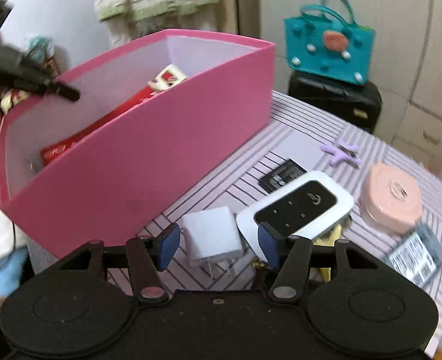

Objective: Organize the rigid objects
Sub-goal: 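Grasp the white charger cube with the right gripper, then lower the white cube into the box beside the clip, release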

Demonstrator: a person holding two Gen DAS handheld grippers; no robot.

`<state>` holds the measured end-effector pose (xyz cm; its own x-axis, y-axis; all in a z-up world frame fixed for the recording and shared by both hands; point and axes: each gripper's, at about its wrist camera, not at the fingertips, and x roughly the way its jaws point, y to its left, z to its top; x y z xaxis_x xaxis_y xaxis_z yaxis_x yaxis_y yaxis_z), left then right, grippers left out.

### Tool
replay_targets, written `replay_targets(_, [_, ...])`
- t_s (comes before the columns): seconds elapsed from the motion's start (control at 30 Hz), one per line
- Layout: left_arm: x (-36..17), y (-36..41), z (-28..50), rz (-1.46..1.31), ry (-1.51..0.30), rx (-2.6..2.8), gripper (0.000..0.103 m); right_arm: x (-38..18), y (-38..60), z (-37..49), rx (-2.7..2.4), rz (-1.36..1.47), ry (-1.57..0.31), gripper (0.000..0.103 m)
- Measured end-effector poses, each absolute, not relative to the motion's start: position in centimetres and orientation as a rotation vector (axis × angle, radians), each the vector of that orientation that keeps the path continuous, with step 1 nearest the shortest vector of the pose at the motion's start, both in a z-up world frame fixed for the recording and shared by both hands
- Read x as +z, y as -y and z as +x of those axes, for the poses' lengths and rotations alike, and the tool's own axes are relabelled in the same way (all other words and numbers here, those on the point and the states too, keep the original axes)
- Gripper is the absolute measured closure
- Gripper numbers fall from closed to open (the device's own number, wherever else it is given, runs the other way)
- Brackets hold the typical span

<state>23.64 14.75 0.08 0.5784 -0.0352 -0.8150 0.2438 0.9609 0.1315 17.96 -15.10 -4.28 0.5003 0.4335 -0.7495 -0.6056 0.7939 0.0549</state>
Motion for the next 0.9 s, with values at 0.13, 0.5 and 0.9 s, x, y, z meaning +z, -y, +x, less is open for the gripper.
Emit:
replay_targets(0.13, [0.1, -14.9, 23.8, 0.228, -0.949, -0.163, 0.099, -4.5, 13.7, 17.4, 0.707, -0.347, -0.809, 0.040])
replay_targets(0.5, [0.0, -14.8, 23.6, 0.226, -0.948, -0.162, 0.099, -4.9, 13.0, 19.0, 0.659, -0.308, -0.873, 0.055])
replay_targets(0.9, [0.2, -14.7, 23.5, 0.250, -0.963, -0.171, 0.099, 3.6, 13.7, 19.5, 0.620, -0.259, -0.796, 0.055])
